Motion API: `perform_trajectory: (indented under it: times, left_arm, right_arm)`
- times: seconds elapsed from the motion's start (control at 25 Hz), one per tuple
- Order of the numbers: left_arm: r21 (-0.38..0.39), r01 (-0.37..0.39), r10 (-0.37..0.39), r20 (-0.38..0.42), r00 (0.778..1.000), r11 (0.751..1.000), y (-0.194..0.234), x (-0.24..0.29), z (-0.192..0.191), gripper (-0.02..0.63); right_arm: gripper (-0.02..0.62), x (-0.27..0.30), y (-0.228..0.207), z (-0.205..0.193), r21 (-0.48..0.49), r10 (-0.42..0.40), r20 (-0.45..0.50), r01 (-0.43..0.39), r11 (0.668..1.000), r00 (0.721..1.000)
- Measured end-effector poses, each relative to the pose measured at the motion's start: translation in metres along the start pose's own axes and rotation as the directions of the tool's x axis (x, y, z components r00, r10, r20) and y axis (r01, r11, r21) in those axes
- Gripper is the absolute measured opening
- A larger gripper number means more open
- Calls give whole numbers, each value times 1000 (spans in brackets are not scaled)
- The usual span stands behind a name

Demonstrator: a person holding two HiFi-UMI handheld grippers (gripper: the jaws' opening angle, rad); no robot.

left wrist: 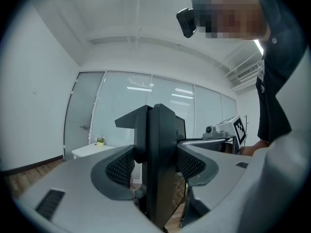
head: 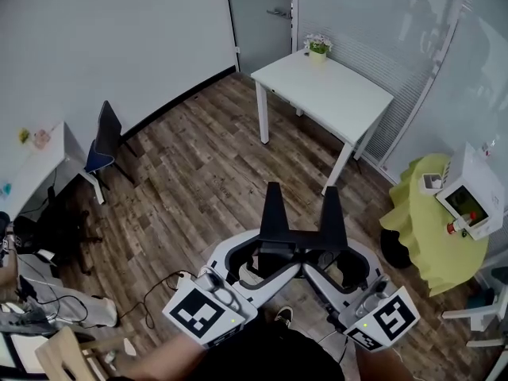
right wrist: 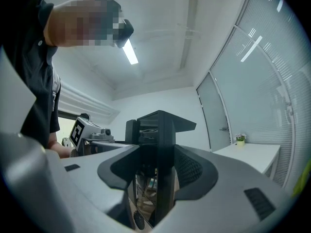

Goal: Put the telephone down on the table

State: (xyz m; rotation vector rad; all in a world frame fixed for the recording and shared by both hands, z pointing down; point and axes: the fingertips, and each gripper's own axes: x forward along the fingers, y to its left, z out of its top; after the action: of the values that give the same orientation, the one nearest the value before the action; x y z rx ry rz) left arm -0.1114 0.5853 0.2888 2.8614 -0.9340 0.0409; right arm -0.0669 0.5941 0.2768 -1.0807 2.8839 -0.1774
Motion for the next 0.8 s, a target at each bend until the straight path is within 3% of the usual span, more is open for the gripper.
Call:
perform_trajectory:
  times: [0.36,0.8]
  left_arm:
    - [1,37,-38,28,999,999,85,16,8,278]
    - [-11,70,-70,-1,998,998,201,11,14,278]
  right_arm:
    - [232,80,-33,-1,-9,-27,-11,27,1000,1000]
    - [233,192,-53,-5,-9,-75,-12,75,997,997]
